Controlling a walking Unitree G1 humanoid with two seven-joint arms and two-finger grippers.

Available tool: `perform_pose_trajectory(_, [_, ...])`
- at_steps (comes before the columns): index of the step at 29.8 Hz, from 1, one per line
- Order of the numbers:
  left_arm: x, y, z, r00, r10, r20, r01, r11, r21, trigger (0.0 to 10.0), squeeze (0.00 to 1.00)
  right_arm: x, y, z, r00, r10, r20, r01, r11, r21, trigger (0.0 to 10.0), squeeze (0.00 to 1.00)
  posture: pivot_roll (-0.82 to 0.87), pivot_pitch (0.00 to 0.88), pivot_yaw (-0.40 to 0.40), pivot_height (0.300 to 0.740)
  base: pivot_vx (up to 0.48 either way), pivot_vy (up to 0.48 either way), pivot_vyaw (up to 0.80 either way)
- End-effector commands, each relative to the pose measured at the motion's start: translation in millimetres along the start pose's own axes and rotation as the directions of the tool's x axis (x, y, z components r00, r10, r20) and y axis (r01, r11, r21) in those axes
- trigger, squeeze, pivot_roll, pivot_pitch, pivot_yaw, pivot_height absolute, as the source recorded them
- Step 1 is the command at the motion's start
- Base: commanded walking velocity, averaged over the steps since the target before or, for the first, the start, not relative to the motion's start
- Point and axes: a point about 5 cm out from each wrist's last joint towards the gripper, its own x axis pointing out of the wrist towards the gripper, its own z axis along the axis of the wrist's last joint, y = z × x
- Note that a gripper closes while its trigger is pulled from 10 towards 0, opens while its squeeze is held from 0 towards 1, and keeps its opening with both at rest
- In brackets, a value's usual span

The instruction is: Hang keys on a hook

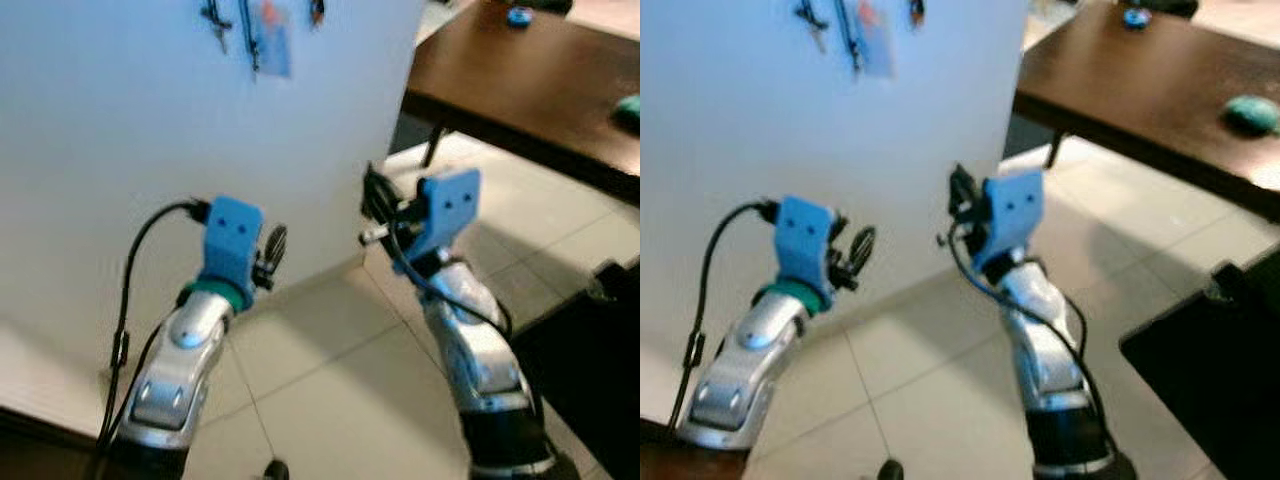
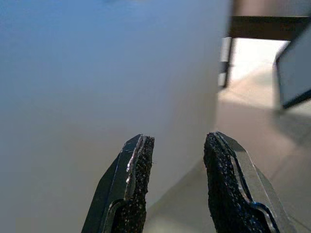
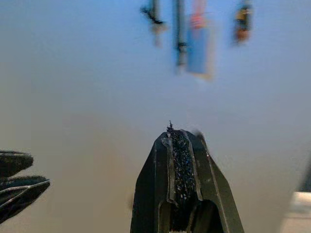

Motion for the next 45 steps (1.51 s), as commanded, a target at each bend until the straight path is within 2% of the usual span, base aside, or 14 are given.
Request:
perform_pose_trajectory(1, [-0.5, -1.6, -1, 1.000, -0.004, -0.014, 0.004, 1.000, 0.013, 10.0, 0.00, -0.8, 0.8, -1, 1.000, 0.002, -0.002, -0.002, 1.000, -0.001, 10.0, 0.00, -0.07, 0.097, 0.097, 0.740, 0.000, 0.000, 0.79])
perform_pose_trajectory(13, [-2.2, 0.6, 3, 1.000, -0.011, -0.003, 0.011, 0.999, 0.033, 10.0, 0.00, -2.7, 4.3, -1, 1.000, -0.009, 0.003, 0.009, 1.000, 0.010, 10.0, 0.00, -0.06, 0.103, 0.113, 0.740, 0.000, 0.000, 0.78])
perform_pose_trajectory(25, [1.1, -7.5, 8, 0.999, -0.025, 0.032, 0.024, 0.999, 0.036, 10.0, 0.00, -2.0, -3.8, 0, 0.998, -0.057, 0.024, 0.056, 0.997, 0.043, 10.0, 0.00, -0.08, 0.081, 0.098, 0.740, 0.000, 0.000, 0.00])
perform_pose_trajectory(45, [3.9, -10.8, 6, 0.998, -0.042, 0.042, 0.042, 0.999, 0.004, 10.0, 0.00, 0.9, -11.3, 1, 0.996, -0.083, 0.031, 0.081, 0.996, 0.048, 10.0, 0.00, -0.10, 0.040, 0.098, 0.740, 0.000, 0.000, -0.79])
